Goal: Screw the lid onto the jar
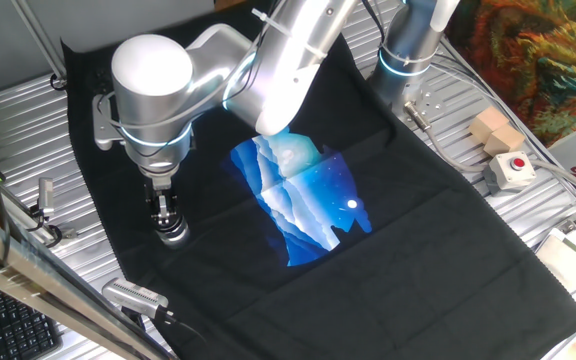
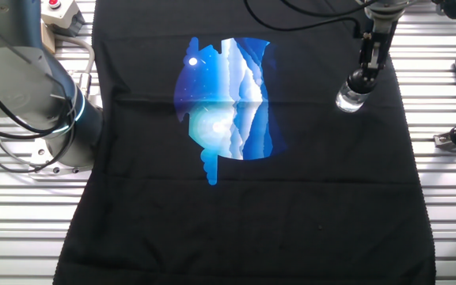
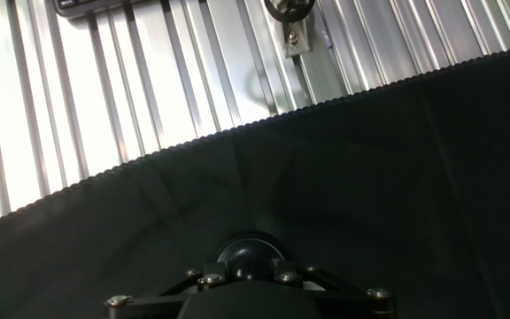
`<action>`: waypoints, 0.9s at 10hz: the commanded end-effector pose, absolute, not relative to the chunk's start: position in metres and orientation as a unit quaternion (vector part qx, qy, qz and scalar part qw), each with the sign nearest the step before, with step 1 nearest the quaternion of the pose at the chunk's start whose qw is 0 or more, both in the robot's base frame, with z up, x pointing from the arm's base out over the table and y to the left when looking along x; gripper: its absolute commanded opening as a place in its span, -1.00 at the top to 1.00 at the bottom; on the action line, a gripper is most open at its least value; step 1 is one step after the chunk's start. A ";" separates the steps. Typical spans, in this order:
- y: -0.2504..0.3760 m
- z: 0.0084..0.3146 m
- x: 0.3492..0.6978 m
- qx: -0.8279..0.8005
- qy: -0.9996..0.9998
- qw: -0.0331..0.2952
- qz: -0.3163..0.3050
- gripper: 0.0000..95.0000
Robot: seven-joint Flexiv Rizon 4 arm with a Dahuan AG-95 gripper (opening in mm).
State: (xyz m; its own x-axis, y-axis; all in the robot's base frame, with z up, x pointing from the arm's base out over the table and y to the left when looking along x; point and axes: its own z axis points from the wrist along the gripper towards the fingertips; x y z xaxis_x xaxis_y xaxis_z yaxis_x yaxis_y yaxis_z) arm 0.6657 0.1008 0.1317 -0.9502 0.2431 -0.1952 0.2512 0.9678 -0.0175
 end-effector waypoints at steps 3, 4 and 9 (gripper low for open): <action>0.101 0.131 0.666 0.125 0.987 0.097 -0.023 1.00; 0.101 0.131 0.666 0.125 0.987 0.096 -0.022 1.00; 0.100 0.131 0.666 0.125 0.987 0.095 -0.024 1.00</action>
State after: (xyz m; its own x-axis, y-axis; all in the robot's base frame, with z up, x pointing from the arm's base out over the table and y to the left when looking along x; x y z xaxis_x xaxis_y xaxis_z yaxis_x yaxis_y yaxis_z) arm 0.6668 0.1004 0.1311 -0.9512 0.2403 -0.1934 0.2488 0.9683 -0.0202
